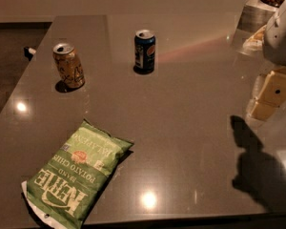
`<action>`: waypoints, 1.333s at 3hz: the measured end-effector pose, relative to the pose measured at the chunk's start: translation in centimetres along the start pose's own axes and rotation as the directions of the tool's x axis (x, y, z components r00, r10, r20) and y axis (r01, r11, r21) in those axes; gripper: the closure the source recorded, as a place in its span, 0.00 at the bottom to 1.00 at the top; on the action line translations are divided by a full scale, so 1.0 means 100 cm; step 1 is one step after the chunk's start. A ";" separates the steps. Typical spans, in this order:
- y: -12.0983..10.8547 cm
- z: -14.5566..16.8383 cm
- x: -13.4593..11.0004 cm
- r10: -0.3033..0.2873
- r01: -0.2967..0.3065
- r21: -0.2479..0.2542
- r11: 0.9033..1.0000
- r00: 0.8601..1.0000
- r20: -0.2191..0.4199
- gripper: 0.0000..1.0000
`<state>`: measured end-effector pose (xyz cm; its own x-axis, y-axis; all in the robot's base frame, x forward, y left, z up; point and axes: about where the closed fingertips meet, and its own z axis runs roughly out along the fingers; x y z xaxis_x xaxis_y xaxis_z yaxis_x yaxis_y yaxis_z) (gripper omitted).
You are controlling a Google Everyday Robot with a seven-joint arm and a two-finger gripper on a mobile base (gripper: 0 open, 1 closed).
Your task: Pick green jalapeno chip bag
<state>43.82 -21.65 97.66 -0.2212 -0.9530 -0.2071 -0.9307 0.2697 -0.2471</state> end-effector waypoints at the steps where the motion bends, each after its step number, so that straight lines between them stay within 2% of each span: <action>1: 0.000 0.000 0.000 0.000 0.000 0.000 1.000 1.000 0.000 0.00; 2: 0.007 0.003 -0.014 -0.026 0.026 -0.005 1.000 0.999 0.024 0.00; 3: 0.026 0.022 -0.053 -0.104 0.108 -0.044 0.993 0.992 0.069 0.00; 4: 0.037 0.037 -0.082 -0.165 0.173 -0.073 0.982 0.981 0.102 0.00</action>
Offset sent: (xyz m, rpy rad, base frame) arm -0.0095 0.0455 -0.0109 0.0464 0.0081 0.0962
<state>43.24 -12.31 94.91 -0.0338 -0.9652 -0.2594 -0.9736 0.0904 -0.2096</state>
